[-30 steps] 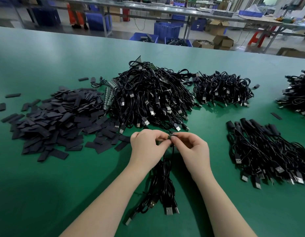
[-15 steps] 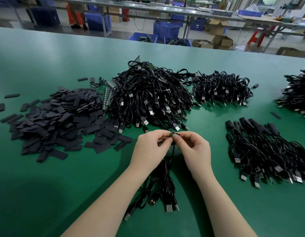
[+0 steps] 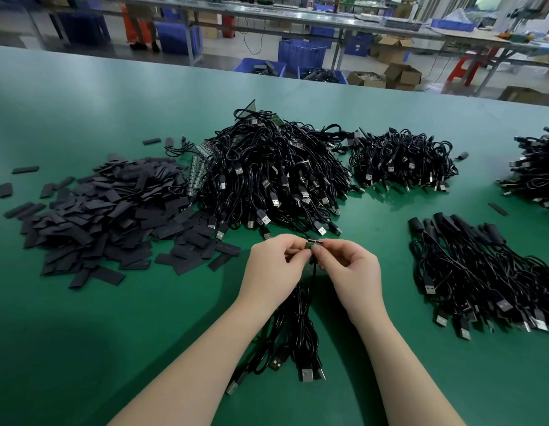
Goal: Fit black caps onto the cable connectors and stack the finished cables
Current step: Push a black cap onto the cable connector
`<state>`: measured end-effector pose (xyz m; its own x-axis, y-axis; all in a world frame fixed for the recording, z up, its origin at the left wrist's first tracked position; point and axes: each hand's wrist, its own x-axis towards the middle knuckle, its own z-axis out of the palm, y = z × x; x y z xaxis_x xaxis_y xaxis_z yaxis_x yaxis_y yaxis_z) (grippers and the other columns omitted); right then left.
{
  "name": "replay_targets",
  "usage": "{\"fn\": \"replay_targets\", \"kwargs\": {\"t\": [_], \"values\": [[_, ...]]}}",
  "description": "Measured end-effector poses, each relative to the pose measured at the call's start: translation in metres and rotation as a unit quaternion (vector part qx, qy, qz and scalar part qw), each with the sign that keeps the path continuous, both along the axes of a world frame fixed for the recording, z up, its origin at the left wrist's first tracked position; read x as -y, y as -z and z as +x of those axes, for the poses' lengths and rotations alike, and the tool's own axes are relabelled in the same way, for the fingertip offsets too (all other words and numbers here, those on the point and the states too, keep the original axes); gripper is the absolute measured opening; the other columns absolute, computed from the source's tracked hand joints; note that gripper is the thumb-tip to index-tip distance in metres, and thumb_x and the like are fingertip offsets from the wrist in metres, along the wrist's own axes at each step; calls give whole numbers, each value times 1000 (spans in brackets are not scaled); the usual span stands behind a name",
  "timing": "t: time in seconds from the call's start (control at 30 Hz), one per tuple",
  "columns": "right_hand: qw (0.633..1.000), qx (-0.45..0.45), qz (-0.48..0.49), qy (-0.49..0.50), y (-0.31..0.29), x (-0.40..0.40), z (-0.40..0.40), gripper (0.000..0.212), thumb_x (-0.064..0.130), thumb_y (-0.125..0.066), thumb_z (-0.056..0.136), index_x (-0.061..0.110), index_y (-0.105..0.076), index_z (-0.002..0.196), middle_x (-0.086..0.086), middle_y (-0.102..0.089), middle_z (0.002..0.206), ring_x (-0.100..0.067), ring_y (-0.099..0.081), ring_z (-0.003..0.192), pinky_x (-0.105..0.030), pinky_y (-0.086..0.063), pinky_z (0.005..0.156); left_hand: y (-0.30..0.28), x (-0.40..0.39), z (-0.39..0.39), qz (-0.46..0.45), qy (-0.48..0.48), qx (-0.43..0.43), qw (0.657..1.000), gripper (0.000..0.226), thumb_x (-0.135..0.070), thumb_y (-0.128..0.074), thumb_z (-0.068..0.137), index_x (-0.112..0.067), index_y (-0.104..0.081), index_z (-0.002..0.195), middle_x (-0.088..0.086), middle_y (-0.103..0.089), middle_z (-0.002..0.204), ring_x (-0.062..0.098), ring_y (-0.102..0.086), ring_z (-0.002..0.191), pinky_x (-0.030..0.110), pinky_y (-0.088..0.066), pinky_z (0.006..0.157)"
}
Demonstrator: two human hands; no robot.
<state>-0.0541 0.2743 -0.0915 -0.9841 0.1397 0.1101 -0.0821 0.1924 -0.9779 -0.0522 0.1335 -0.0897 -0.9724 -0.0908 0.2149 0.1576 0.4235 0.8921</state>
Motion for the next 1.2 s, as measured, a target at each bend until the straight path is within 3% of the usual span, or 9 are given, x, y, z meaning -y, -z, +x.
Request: {"fn": "replay_targets", "kwargs": {"t": [0.33, 0.47, 0.63, 1.2], "values": [[1000, 1, 5, 10, 2, -1, 0, 13, 17, -79, 83, 28, -74, 78, 10, -75, 76, -2, -68, 69, -15, -53, 68, -1, 1, 0, 3, 23, 12, 1000, 17, -16, -69, 87, -25, -76, 100, -24, -67, 77, -13, -61, 81, 0, -43, 69], [1000, 6, 14, 12, 3, -1, 0, 10, 18, -81, 82, 25, -75, 79, 9, -75, 76, -4, -68, 71, -18, -54, 70, -1, 1, 0, -7, 15, 12, 1000, 15, -17, -70, 86, -27, -75, 96, -23, -65, 74, -13, -61, 79, 2, -44, 69], [998, -26, 47, 32, 4, 3, 0, 13, 17, -81, 81, 22, -71, 75, 14, -70, 70, 4, -60, 61, -8, -44, 59, -1, -3, 1, -14, 0, 10, 1000, 23, -15, -69, 86, -36, -62, 77, -17, -62, 72, -8, -59, 75, 7, -46, 65], [994, -53, 65, 67, 12, 12, 4, 15, 13, -77, 84, 17, -69, 73, 18, -68, 69, 4, -59, 61, -8, -43, 59, 5, -6, -2, -17, 14, 17, 1000, 12, -12, -65, 88, -24, -64, 82, -13, -63, 77, -5, -57, 80, 6, -44, 63]]}}
